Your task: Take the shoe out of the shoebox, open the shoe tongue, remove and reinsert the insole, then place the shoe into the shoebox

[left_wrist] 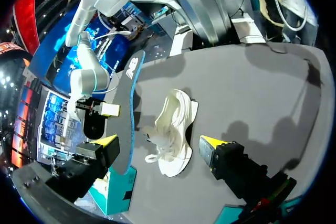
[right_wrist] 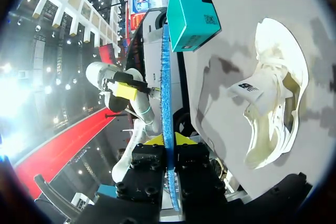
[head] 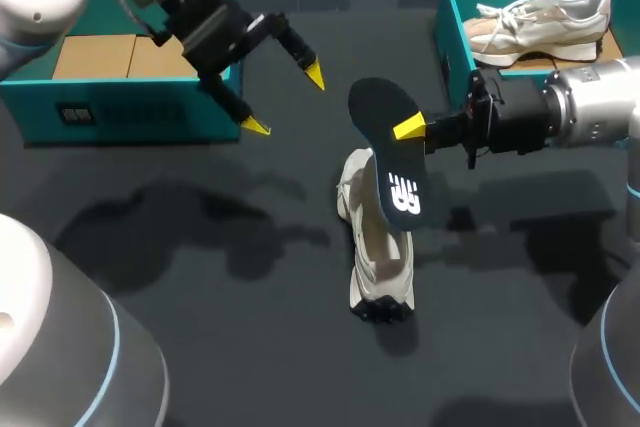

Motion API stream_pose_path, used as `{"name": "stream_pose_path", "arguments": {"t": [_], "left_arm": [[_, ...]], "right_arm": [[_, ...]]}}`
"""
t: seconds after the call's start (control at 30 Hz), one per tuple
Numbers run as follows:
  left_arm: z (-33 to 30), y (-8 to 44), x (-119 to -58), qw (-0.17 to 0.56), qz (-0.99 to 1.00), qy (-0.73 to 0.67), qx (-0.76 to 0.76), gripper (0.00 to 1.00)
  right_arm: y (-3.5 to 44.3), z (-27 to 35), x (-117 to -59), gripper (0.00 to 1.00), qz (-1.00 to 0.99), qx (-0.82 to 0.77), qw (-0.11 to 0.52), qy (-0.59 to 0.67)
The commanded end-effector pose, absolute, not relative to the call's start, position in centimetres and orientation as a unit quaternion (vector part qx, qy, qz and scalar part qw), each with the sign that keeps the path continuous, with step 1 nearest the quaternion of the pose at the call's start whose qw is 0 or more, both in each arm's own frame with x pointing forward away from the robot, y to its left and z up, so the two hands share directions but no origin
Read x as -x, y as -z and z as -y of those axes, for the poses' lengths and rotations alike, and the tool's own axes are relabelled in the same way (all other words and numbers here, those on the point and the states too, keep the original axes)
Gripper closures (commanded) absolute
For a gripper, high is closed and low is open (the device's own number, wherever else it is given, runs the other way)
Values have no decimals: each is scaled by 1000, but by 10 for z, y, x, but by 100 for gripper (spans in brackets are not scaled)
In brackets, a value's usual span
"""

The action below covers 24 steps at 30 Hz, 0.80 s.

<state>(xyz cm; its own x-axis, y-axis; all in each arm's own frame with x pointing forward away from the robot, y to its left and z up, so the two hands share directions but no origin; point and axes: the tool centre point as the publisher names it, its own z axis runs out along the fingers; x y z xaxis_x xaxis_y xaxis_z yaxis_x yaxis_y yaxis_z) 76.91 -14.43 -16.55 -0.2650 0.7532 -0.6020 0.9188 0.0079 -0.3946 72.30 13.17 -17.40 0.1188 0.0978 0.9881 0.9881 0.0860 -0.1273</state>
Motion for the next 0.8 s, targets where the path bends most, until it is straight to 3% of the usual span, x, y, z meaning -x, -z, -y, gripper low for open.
{"name": "stream_pose_path", "arguments": {"t": [0.03, 0.23, 0.8], "left_arm": [[139, 169, -761, 258, -668, 480, -506, 0], [142, 176, -759, 264, -651, 502, -505, 0], [173, 181, -752, 395, -612, 514, -452, 0]], "right_arm": [[175, -133, -723, 100, 513, 529, 529, 421], [175, -133, -723, 100, 513, 529, 529, 421], [175, -134, -723, 100, 508, 530, 530, 424]]}}
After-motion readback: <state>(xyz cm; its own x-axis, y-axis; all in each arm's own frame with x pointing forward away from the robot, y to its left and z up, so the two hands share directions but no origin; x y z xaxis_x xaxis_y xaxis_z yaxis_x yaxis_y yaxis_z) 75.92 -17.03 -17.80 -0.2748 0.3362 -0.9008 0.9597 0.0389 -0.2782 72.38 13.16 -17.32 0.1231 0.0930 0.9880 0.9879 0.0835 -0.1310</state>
